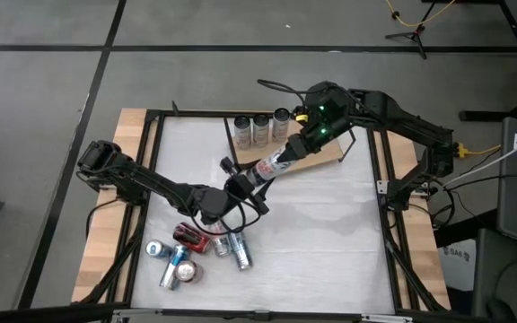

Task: Place canned beverage on shelf
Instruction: Put the white pink soda can on the shelf aligned with the other white pink soda cans

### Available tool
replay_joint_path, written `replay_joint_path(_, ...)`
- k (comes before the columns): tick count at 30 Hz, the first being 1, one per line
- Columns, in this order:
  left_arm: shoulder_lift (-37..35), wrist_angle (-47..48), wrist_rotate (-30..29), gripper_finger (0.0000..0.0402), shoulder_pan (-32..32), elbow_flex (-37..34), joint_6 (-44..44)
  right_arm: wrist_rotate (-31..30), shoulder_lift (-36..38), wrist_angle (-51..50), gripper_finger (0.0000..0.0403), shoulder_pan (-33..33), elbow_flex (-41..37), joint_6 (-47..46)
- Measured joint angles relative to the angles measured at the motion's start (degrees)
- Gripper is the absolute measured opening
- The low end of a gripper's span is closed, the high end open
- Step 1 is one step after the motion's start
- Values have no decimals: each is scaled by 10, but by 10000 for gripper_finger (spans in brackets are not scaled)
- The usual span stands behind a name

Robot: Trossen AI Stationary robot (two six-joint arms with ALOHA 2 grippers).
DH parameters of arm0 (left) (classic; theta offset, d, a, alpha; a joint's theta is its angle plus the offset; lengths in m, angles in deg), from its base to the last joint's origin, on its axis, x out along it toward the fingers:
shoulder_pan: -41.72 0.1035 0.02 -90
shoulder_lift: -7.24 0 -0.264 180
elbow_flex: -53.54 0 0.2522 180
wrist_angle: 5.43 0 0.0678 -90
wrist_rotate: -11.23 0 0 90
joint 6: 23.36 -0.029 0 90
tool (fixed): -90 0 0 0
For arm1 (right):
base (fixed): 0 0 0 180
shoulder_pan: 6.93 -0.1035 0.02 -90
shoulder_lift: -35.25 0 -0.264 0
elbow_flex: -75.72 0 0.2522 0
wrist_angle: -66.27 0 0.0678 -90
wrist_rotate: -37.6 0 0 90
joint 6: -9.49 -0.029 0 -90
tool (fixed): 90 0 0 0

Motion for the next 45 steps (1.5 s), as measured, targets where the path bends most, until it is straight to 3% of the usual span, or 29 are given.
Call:
replay_joint_path(20, 0, 4, 1, 289, -1, 1, 1, -20, -1, -25, 248, 0, 0, 83)
replay_joint_path(31, 0, 6, -1, 289, -1, 1, 0, -93, 0, -109, 249, 0, 0, 149)
replay_joint_path(35, 0, 6, -1, 289, -1, 1, 0, -132, 0, -146, 249, 6, 0, 196)
replay_joint_path(40, 0, 6, -1, 289, -1, 1, 0, -136, 0, -182, 249, 37, 0, 274)
replay_joint_path(45, 0, 6, -1, 289, 0, 1, 1, -136, 0, -210, 250, 89, 0, 417)
